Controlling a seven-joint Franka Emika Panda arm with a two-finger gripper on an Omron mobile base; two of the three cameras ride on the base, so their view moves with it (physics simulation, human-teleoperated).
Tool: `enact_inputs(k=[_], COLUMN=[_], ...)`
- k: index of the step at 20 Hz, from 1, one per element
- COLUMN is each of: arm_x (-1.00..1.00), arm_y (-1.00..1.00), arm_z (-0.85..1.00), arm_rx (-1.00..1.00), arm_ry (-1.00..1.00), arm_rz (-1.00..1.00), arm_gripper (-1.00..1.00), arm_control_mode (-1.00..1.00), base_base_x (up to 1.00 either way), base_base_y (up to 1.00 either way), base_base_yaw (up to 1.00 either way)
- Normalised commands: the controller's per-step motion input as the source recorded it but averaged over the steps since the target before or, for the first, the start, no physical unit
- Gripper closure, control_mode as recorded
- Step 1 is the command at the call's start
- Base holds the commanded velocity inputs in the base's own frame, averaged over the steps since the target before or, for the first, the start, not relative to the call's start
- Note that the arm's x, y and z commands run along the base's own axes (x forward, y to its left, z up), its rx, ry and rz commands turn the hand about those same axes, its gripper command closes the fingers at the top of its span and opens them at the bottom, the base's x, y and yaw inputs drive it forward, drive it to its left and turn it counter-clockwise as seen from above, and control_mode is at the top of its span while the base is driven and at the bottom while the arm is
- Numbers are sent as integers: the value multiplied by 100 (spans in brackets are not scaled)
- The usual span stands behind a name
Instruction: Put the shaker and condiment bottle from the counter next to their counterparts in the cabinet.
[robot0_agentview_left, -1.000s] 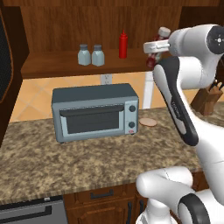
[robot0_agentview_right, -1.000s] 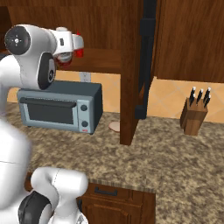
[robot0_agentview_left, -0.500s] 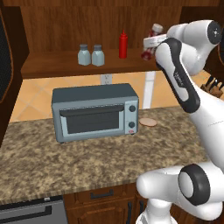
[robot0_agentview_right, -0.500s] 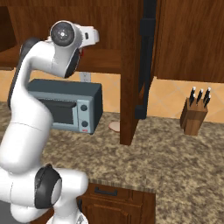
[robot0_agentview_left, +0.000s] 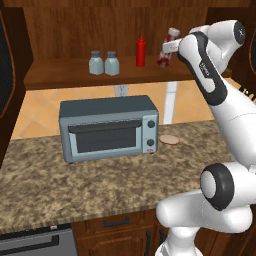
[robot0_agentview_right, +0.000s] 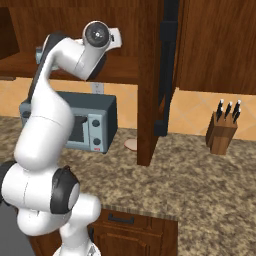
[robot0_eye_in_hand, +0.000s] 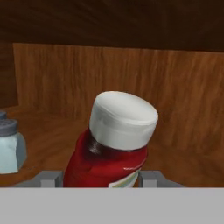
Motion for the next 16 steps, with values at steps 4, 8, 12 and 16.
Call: enact_inputs(k=[4, 8, 12, 16], arm_x=[40, 31, 32, 28], arm_y=[-1, -3, -1, -2], arm_z=[0, 0, -7, 0], arm_rx=[-3, -2, -6, -2], arm_ry=[2, 0, 0, -1], arm_rz=[4, 6, 7, 7], arm_gripper=[100, 100, 100, 100], arm_control_mode=[-100, -100, -100, -100], base_base_x=[0, 0, 0, 0], base_base_y=[0, 0, 0, 0], base_base_yaw=[0, 0, 0, 0])
